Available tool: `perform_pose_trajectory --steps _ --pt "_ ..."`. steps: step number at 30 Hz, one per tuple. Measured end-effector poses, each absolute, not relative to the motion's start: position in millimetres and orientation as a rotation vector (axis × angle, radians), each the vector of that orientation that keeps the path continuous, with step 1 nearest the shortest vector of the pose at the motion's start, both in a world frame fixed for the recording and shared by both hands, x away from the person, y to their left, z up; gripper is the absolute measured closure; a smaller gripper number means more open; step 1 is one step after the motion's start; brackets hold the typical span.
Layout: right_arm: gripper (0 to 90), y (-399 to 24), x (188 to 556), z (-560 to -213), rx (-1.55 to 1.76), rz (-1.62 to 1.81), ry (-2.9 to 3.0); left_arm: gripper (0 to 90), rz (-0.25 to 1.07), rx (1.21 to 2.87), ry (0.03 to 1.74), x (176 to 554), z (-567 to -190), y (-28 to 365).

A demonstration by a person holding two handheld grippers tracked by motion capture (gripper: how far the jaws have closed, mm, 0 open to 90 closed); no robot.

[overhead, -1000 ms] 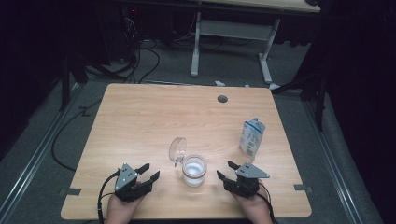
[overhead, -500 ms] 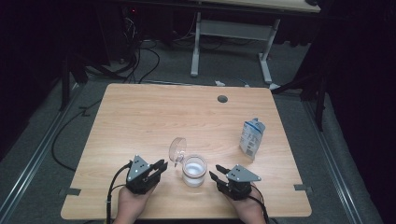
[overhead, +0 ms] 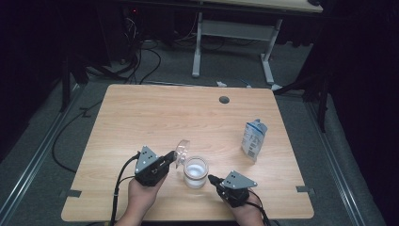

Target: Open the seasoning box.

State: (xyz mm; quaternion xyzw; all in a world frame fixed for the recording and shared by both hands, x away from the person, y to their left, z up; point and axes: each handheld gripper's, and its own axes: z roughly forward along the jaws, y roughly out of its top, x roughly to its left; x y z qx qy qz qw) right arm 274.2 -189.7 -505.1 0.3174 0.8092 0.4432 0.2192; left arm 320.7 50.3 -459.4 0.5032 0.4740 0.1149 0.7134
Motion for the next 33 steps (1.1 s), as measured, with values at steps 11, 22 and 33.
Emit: perform_pose_trajectory --steps 11,22,33 --pt "89.3 -186 274 -506 0.870 1.219 2.247 86.7 0.274 1.160 1.088 316 -480 55" --pt "89.2 -186 274 -508 0.874 1.210 2.253 89.3 0.250 1.202 1.139 310 -519 56" --pt "89.2 -184 271 -504 0.854 1.214 2.245 90.0 0.279 1.225 1.131 315 -523 50"
